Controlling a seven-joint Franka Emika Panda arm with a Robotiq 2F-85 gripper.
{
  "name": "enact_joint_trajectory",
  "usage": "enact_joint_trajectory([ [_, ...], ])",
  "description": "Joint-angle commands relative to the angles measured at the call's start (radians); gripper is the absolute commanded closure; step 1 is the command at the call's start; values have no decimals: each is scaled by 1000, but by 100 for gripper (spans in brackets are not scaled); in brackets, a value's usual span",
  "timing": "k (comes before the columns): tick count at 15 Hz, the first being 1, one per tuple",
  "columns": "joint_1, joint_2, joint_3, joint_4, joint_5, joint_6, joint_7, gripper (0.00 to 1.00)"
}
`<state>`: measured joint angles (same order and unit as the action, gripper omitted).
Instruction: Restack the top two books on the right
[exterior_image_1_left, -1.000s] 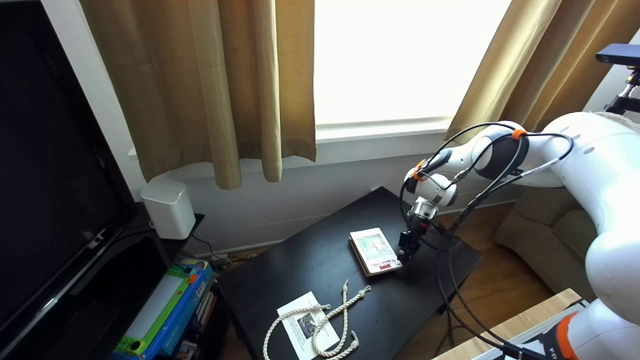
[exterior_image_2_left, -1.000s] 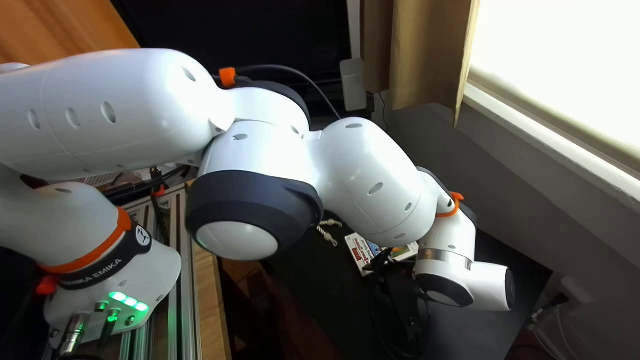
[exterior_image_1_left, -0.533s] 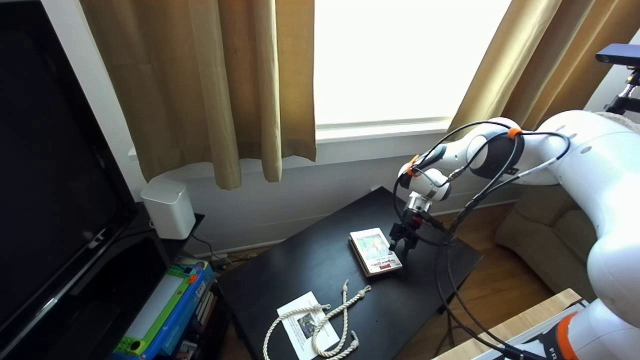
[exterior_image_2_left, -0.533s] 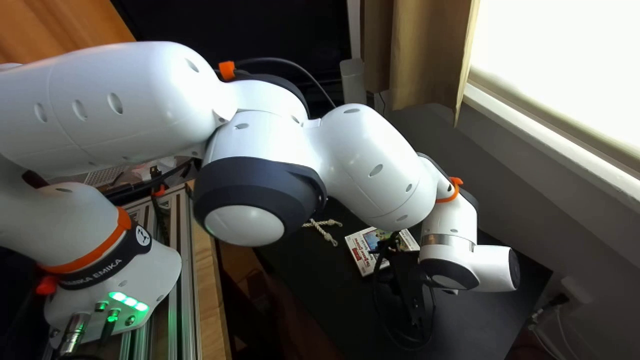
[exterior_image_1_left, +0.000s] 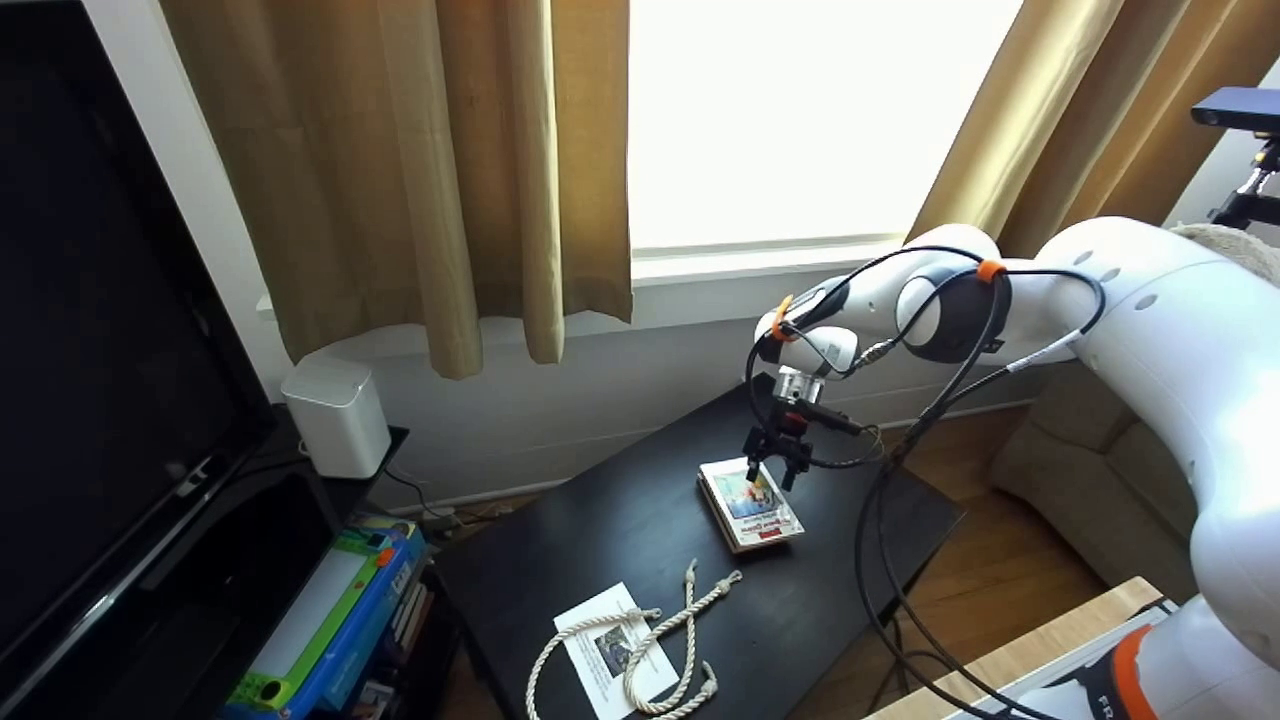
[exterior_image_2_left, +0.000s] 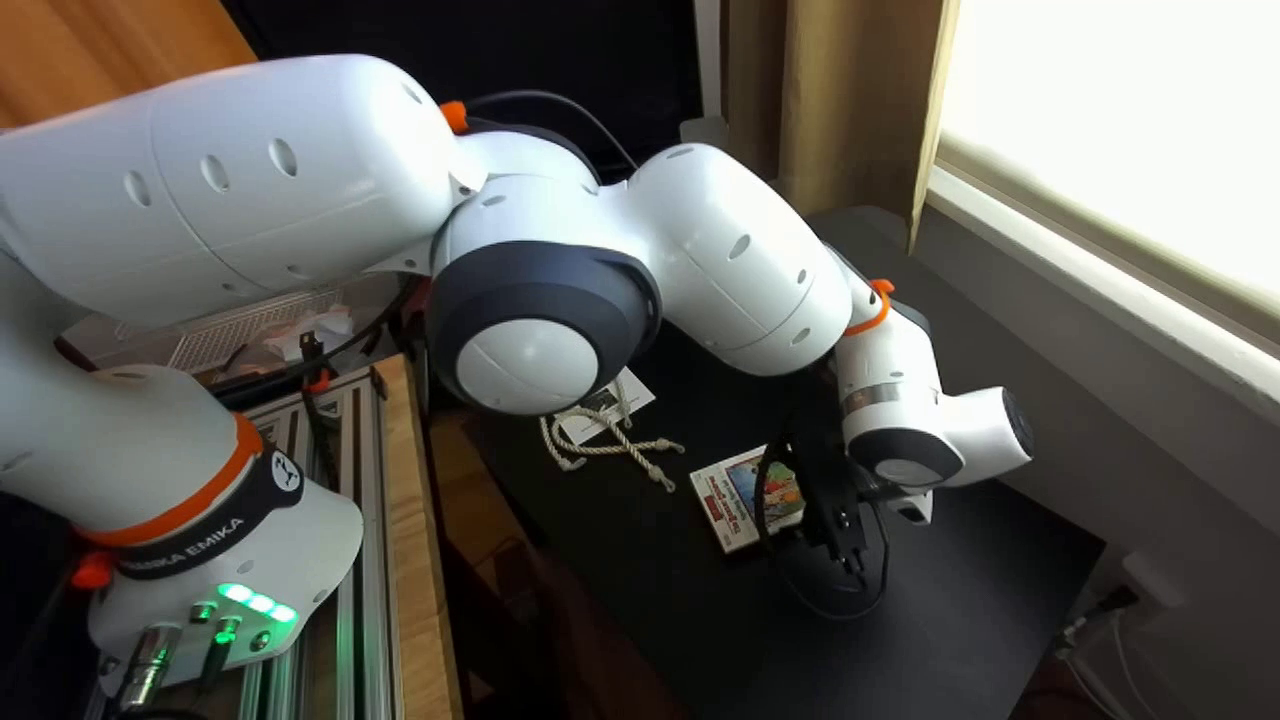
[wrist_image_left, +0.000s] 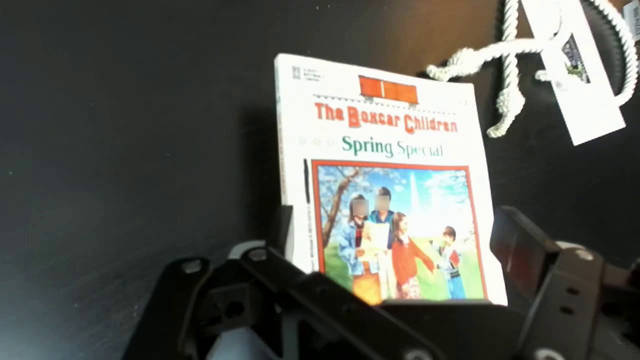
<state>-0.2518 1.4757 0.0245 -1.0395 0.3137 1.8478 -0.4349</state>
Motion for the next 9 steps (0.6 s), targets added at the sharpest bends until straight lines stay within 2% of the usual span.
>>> enact_joint_trajectory([
  [1, 85, -10, -45, 8, -41, 27, 101, 0],
  [3, 122, -21, -65, 1, -57, 35, 141, 0],
  [4, 139, -24, -76, -4, -63, 47, 155, 25],
  [5, 152, -22, -82, -2, -66, 55, 158, 25],
  [6, 165, -20, -88, -3, -69, 69, 157, 32],
  [9, 183, -22, -95, -24, -69, 133, 127, 58],
])
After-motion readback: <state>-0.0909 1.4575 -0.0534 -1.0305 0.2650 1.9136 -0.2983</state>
